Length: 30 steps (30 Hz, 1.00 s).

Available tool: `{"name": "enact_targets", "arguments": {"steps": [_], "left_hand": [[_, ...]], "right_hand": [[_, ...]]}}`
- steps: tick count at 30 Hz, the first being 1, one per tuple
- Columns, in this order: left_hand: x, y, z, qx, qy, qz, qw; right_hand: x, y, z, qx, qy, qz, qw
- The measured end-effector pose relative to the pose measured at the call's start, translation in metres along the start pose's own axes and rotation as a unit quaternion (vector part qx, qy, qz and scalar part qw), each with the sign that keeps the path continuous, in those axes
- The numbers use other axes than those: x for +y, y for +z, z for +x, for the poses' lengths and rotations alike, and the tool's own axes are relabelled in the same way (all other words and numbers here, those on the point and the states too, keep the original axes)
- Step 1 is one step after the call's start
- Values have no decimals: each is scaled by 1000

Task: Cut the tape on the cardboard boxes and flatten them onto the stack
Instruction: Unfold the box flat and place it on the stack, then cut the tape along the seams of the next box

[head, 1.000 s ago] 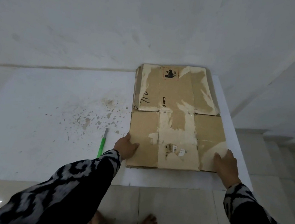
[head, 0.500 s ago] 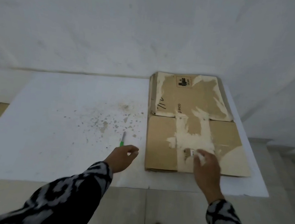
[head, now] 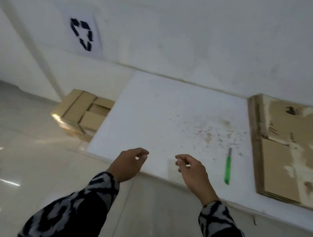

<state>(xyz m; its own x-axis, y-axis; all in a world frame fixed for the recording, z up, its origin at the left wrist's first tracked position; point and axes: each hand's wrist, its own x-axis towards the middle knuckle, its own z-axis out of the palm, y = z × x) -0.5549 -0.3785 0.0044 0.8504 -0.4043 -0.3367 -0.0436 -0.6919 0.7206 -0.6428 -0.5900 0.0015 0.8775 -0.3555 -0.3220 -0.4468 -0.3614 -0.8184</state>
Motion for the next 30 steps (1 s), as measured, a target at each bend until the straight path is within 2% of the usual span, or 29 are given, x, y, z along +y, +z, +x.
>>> {"name": "enact_targets", "arguments": {"steps": [10, 18, 23, 30], "left_hand": [[-106, -134, 5, 43, -43, -22, 998], [-176, -233, 72, 14, -64, 5, 998], [-212, -301, 118, 6, -83, 21, 996], [-282, -367, 191, -61, -94, 26, 993]], "right_hand": [[-102, 137, 46, -73, -23, -43, 996], [-167, 239, 127, -68, -9, 7, 998], [-218, 299, 175, -100, -10, 3, 995], [-271, 379, 240, -113, 17, -13, 993]]}}
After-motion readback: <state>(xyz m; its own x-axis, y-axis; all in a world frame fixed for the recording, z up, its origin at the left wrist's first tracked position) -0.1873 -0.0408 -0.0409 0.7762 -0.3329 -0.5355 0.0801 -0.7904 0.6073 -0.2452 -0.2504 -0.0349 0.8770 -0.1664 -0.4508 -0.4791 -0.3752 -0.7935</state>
